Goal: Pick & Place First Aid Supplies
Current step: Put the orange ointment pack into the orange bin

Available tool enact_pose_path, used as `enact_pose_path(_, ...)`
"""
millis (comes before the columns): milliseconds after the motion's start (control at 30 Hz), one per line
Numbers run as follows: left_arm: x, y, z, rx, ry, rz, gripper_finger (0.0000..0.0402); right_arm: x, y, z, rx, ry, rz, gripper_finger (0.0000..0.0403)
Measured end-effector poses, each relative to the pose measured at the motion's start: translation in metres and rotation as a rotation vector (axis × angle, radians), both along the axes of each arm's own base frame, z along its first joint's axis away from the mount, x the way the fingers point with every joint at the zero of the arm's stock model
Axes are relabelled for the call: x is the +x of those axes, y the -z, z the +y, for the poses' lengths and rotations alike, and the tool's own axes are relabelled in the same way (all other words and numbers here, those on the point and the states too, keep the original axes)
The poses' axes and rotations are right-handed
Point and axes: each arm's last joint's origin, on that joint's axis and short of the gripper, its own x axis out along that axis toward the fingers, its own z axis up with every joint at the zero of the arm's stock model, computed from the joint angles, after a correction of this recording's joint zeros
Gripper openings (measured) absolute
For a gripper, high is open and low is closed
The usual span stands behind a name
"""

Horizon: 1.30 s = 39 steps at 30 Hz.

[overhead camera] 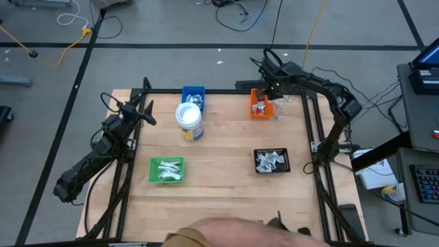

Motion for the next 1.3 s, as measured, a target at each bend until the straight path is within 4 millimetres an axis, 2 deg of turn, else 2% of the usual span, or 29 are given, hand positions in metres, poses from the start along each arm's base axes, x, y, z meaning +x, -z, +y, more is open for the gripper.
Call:
enact_pose_path(167, 0.0, 0.0, 0.0, 0.0, 0.001, 0.0, 0.0274, 0.021, 0.021, -0.001, 0.034, -0.026, 0.019, 0.0)
enact_pose_path(433, 0.0, 0.0, 0.0, 0.0, 0.0, 0.0, 0.0274, 0.037, 0.045, 0.002, 0.07, -0.058, 0.057, 0.0)
enact_pose_path(667, 0.0, 0.0, 0.0, 0.0, 0.0, 0.0, 0.0274, 0.038, 0.045, 0.0, 0.053, -0.06, 0.046, 0.001)
enact_pose_path(833, 0.0, 0.0, 0.0, 0.0, 0.0, 0.0, 0.0273, 0.038, 0.042, 0.001, 0.043, -0.114, 0.045, 0.0073)
enact_pose_path(967, 0.0, 0.0, 0.0, 0.0, 0.0, 0.0, 0.0273, 0.035, 0.028, 0.004, -0.004, -0.217, 0.026, 0.0131)
enact_pose_path(1100, 0.0, 0.0, 0.0, 0.0, 0.0, 0.0, 0.0274, 0.023, 0.017, 0.014, -0.043, -0.27, 0.012, 0.016)
enact_pose_path(1300, 0.0, 0.0, 0.0, 0.0, 0.0, 0.0, 0.0273, -0.002, 0.016, 0.038, -0.064, -0.312, 0.005, 0.0156)
